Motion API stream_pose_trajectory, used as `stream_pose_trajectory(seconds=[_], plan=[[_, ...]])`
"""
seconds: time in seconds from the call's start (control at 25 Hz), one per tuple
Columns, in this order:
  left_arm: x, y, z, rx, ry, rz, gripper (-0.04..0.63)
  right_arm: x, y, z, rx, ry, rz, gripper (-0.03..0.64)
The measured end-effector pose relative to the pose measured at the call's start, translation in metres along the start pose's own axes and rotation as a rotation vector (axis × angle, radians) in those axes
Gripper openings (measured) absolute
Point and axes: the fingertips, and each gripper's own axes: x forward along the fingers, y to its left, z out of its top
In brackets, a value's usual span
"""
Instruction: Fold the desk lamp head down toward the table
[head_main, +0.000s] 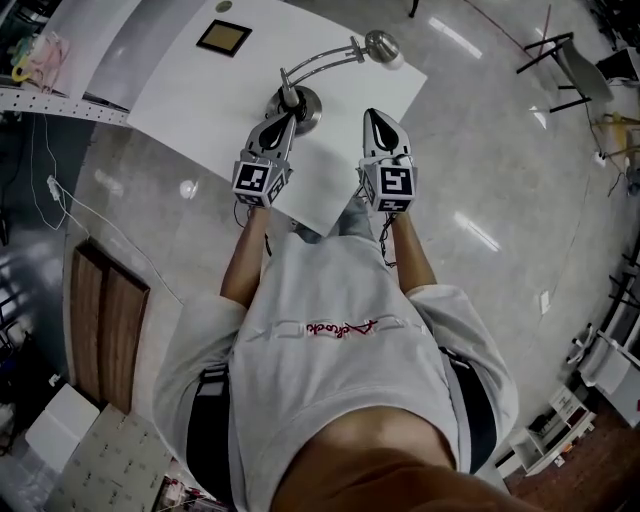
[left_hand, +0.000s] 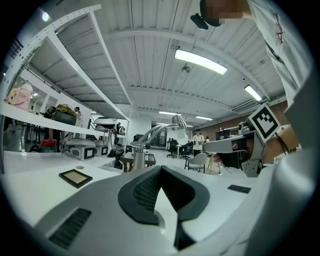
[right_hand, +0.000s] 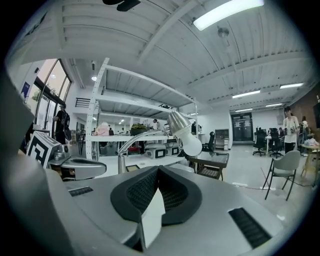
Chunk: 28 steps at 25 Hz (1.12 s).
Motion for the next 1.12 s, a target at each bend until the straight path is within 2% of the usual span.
stream_pose_trajectory(seconds=[0.28,0.44,0.56,0.68,1.12], plan=[[-0.007,0.005,-0.016,-0.018,0.021,0.004,0.028,-0.005,0.008,-0.025,0.022,0.056,-0.003,0.018],[-0.01,0.005,-0.023,-0.032,0.017,-0.019,0.033,-0.008,0.011,-0.037,0.028,0.077,-0.006,0.018],[-0.007,0.004,-0.029,-0.049,0.016,-0.037,0.225,-0.01,0.011,-0.043,0.032,0.089,-0.008,0.018],[-0.005,0.007,-0.034,-0.053,0.018,-0.03,0.287,-0.012,0.011,-0.048,0.034,0.094,-0.015,0.018],[0.027,0.03,-0.041,-0.017,0.062,-0.043,0.291,-0.015,0.007,-0.049,0.034,0.098,-0.038,0.018]])
